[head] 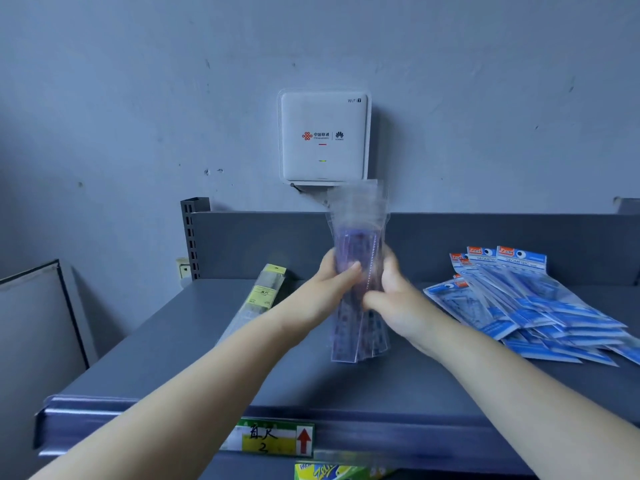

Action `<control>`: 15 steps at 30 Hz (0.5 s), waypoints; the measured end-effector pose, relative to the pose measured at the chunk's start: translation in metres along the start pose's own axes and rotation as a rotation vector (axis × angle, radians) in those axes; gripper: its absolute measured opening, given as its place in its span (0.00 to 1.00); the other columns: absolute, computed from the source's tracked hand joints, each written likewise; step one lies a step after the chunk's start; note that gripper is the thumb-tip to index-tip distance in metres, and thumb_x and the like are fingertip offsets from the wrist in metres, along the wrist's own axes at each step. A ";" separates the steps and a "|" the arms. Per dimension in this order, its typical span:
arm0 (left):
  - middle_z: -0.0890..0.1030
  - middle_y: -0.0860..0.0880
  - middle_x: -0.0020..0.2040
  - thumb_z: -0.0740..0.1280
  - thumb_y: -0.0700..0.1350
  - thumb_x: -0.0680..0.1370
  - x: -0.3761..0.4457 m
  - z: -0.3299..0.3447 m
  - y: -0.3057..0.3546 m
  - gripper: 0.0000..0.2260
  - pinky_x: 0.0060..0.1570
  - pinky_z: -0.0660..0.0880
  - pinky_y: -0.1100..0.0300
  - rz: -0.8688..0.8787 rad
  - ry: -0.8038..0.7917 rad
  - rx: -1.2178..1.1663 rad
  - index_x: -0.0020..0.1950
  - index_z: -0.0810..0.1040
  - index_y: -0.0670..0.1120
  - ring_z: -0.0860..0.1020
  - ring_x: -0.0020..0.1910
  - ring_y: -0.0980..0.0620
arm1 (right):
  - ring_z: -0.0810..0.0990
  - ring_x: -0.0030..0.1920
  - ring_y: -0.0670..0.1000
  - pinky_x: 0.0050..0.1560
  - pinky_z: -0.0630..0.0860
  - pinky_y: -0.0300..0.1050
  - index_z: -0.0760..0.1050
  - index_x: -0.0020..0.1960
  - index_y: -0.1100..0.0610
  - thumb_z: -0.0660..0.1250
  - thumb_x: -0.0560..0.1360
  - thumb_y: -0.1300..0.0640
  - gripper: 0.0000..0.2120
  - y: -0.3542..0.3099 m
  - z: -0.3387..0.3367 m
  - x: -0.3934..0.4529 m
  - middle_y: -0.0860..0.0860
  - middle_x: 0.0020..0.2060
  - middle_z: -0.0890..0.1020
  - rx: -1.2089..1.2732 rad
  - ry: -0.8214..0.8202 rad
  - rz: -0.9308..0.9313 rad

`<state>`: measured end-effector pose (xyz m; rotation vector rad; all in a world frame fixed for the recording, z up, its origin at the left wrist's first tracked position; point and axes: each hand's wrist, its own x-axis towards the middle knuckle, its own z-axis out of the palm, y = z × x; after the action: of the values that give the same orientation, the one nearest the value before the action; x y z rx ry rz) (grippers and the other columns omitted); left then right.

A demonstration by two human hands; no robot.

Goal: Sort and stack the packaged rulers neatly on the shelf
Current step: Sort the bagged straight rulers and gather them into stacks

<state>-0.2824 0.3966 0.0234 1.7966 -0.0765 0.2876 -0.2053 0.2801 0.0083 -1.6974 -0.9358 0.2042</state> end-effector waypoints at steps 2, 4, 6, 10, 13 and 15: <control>0.73 0.66 0.58 0.53 0.50 0.82 -0.004 0.004 -0.012 0.16 0.44 0.70 0.77 -0.057 -0.032 -0.031 0.70 0.60 0.58 0.72 0.49 0.76 | 0.75 0.53 0.46 0.52 0.73 0.39 0.51 0.71 0.42 0.57 0.72 0.71 0.37 0.010 0.005 -0.006 0.47 0.57 0.76 -0.033 -0.038 0.065; 0.73 0.62 0.62 0.52 0.50 0.83 -0.006 0.011 -0.020 0.15 0.46 0.71 0.76 -0.048 -0.045 -0.081 0.69 0.60 0.59 0.74 0.53 0.73 | 0.76 0.50 0.43 0.46 0.73 0.33 0.53 0.70 0.44 0.55 0.73 0.72 0.34 0.014 0.011 -0.010 0.45 0.52 0.77 0.017 -0.030 0.085; 0.73 0.57 0.66 0.55 0.52 0.82 -0.005 0.020 -0.024 0.18 0.56 0.72 0.69 -0.001 -0.027 -0.124 0.71 0.59 0.58 0.74 0.59 0.64 | 0.77 0.45 0.41 0.37 0.73 0.29 0.56 0.66 0.45 0.53 0.75 0.73 0.29 0.017 0.011 -0.006 0.45 0.48 0.78 0.110 -0.014 0.105; 0.73 0.53 0.67 0.57 0.51 0.79 -0.002 0.020 -0.021 0.23 0.65 0.67 0.59 0.056 -0.021 -0.079 0.73 0.57 0.56 0.73 0.61 0.57 | 0.76 0.45 0.45 0.41 0.74 0.35 0.59 0.65 0.48 0.51 0.72 0.75 0.29 0.015 0.004 -0.004 0.51 0.49 0.78 0.147 0.010 0.102; 0.76 0.53 0.63 0.57 0.44 0.81 -0.004 0.012 -0.021 0.19 0.62 0.68 0.64 0.047 -0.032 0.065 0.71 0.61 0.55 0.73 0.59 0.59 | 0.74 0.61 0.53 0.62 0.71 0.50 0.56 0.68 0.44 0.56 0.68 0.71 0.34 0.016 -0.008 -0.010 0.52 0.58 0.77 0.005 -0.058 0.117; 0.74 0.55 0.62 0.55 0.40 0.82 -0.006 0.011 -0.027 0.21 0.64 0.66 0.64 0.043 -0.015 0.197 0.73 0.58 0.54 0.71 0.60 0.60 | 0.74 0.62 0.60 0.63 0.70 0.57 0.51 0.68 0.34 0.58 0.64 0.64 0.40 0.017 -0.012 -0.019 0.53 0.59 0.77 -0.124 -0.111 0.123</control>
<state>-0.2806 0.3921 -0.0056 1.9945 -0.0997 0.3216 -0.2026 0.2577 -0.0087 -1.8755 -0.9428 0.3311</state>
